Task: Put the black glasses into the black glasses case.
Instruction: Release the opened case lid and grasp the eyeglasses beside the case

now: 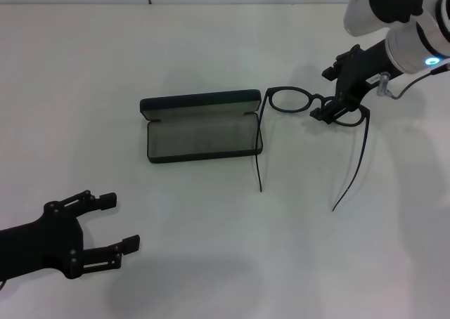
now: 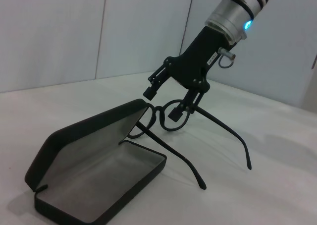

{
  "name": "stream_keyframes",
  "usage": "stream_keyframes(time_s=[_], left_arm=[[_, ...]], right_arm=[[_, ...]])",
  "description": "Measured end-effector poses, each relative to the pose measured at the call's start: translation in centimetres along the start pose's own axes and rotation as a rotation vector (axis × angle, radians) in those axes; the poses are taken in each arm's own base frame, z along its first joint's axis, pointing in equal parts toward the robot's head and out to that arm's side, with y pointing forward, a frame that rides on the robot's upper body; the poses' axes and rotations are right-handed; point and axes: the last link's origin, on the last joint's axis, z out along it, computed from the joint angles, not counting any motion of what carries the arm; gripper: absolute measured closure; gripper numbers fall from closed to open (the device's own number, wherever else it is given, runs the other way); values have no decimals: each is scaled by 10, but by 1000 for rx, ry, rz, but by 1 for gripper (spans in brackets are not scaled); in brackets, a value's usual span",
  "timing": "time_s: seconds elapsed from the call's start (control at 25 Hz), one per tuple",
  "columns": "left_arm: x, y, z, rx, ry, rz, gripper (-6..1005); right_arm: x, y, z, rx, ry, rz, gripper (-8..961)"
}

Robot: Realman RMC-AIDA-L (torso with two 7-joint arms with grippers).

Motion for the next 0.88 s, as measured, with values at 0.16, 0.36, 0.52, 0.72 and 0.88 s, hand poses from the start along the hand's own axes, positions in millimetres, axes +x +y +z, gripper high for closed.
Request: stream_keyframes(time_s=[0.16,0.36,0.52,0.72,0.88], left_arm=[[0,0,0,0,0,1,177],[1,-1,0,-1,0,5,181],[1,-1,0,-1,0,6,184],[1,-1,0,-1,0,8,187],[1,-1,0,-1,0,8,190]], right_arm=[[0,1,2,-2,1,4,109],[0,2,3,1,-1,-3,145],[-1,2,4,3,-7,-3,286],[-2,5,7,-7,-13,-2,397],[-1,7,9,-15,-10,2,413]])
